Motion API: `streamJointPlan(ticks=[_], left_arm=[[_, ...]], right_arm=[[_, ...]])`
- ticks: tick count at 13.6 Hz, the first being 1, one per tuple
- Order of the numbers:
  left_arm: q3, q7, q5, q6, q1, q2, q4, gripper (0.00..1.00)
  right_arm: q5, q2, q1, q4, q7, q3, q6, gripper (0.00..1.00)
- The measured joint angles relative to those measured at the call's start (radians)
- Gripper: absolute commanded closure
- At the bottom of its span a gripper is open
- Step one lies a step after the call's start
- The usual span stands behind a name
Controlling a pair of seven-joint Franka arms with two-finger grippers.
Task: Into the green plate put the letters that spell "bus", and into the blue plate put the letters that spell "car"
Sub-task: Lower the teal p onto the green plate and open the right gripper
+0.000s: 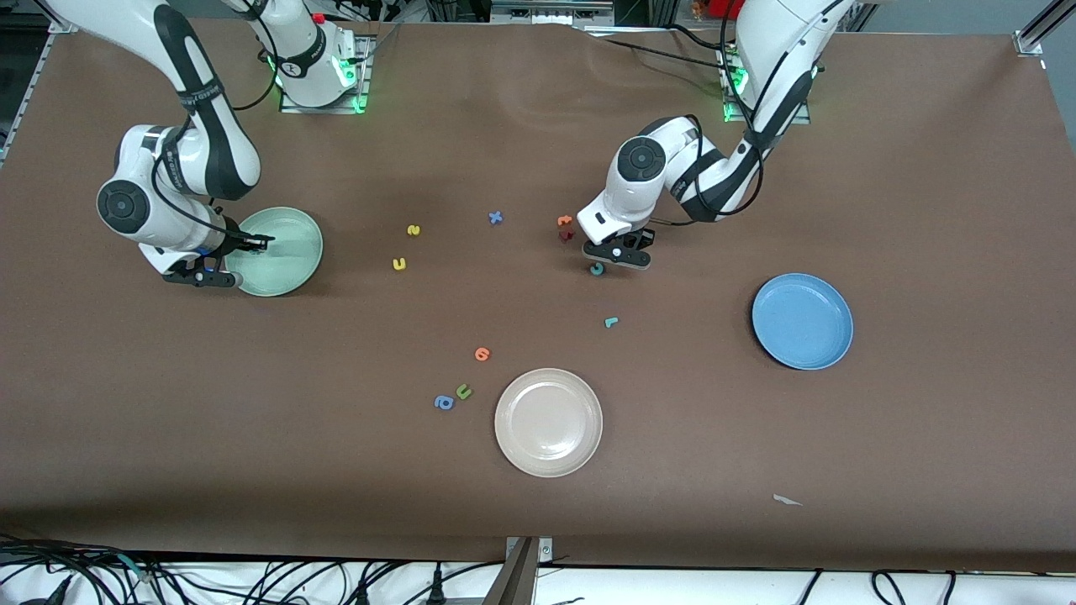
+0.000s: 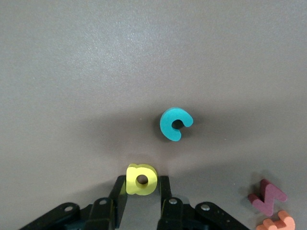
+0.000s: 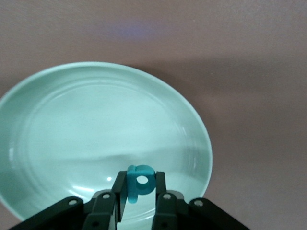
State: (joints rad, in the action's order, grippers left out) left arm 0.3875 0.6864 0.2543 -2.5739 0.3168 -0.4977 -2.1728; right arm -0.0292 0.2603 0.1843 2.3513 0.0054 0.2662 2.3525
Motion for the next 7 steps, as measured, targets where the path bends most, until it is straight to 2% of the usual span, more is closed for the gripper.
streamJointPlan(ticks=[1, 2, 3, 7], left_arm=[[0.000, 0.001, 0.000, -0.001, 0.000, 0.001, -0.001, 0.71], [0.000, 0.003, 0.000, -0.001, 0.000, 0.001, -0.001, 0.71], [0.000, 0.004, 0.000, -0.002, 0.000, 0.001, -0.001, 0.71], [0.000, 0.007, 0.000, -0.002, 0.000, 0.001, -0.002, 0.76]], right_arm=[[0.000, 0.010, 0.000, 0.000, -0.008, 0.003, 0.012, 0.81], [0.000, 0.017, 0.000, 0.000, -0.011, 0.004, 0.021, 0.37], [0.000, 0.021, 0.000, 0.000, -0.013, 0.006, 0.025, 0.06], [0.000, 0.008, 0.001, -0.010, -0.014, 0.009, 0.022, 0.03]])
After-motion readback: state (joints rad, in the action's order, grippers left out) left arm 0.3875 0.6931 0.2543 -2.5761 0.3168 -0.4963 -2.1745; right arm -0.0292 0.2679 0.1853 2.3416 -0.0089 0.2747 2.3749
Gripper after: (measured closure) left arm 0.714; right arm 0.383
